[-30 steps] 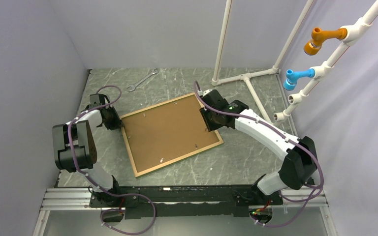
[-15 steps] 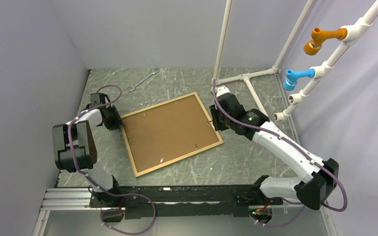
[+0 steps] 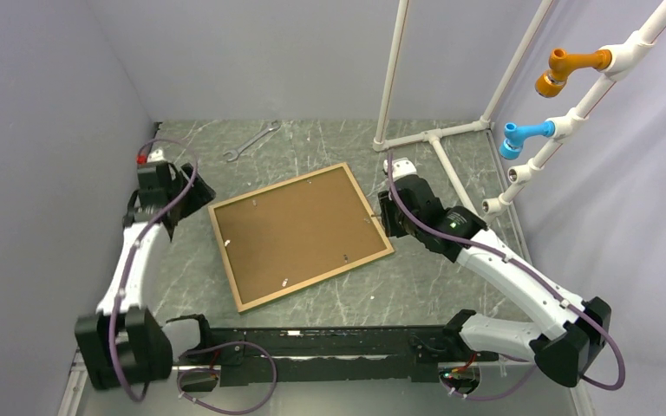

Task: Take the photo out of the frame

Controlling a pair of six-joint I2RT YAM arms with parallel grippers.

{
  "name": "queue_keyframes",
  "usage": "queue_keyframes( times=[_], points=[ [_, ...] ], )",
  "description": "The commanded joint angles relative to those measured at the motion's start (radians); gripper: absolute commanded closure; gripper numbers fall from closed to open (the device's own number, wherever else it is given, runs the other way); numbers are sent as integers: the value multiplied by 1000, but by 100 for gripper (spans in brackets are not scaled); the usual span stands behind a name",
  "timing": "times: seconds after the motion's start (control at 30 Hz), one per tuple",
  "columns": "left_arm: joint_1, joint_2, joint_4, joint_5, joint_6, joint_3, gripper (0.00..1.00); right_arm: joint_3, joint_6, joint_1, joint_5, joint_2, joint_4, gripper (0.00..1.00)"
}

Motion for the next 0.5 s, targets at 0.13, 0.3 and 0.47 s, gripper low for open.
queue_keyframes(
  times=[0.13,0.3,0.47],
  points=[
    [-318,-344,59,99,-392,-314,22,-33,-29,-2,-24,-56,136,100],
    [-634,-426,148,6,-719,-449,27,-53,-30,-1,-31,-67,153,100],
    [-930,-359,27,-195,-1039,-388,28,-67,-23,-1,-26,-85,146,100]
  ],
)
